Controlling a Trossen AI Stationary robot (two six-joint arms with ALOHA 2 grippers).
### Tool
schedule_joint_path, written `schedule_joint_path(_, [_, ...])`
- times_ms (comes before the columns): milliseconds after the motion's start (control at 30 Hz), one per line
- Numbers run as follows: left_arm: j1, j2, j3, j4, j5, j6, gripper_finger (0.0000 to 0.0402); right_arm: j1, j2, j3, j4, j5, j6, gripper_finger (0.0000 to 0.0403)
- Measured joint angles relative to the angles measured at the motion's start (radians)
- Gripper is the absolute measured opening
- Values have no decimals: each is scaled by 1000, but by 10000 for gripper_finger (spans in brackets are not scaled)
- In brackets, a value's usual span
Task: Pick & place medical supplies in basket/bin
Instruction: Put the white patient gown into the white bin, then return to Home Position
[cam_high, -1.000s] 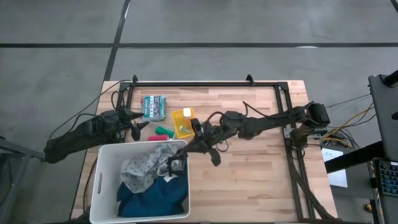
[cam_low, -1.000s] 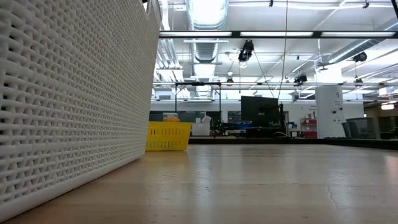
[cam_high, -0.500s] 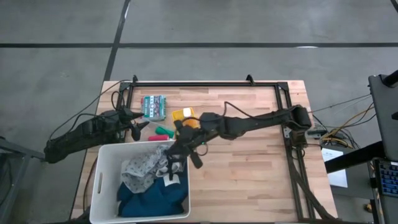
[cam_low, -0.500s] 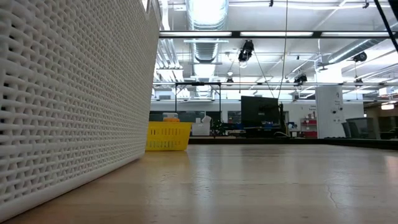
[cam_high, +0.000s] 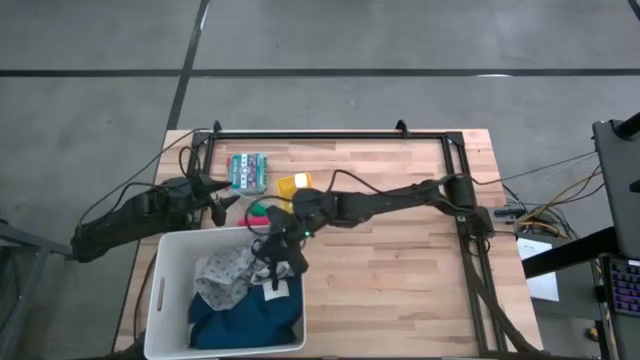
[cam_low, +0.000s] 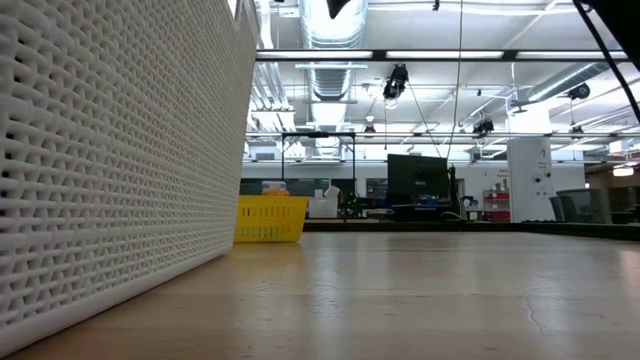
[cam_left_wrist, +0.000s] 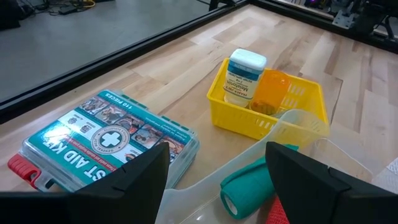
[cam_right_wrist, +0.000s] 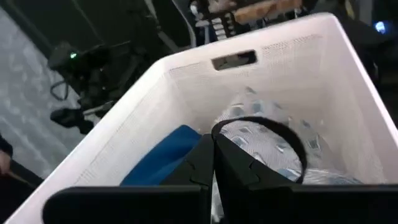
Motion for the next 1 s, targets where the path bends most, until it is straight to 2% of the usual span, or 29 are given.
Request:
schedule_joint_path(133, [0, 0, 0, 0, 0, 0, 271, -14, 14, 24, -41, -18, 69, 9])
schedule_joint_path(300, [0, 0, 0, 0, 0, 0, 271, -17, 12, 24, -48, -43, 59, 30])
schedule_joint_path(800, [0, 0, 0, 0, 0, 0, 271, -16, 11, 20, -46, -44, 55, 186])
schedule_joint_path(1000, [0, 0, 0, 0, 0, 0, 271, -16, 11, 20, -45, -43, 55, 235])
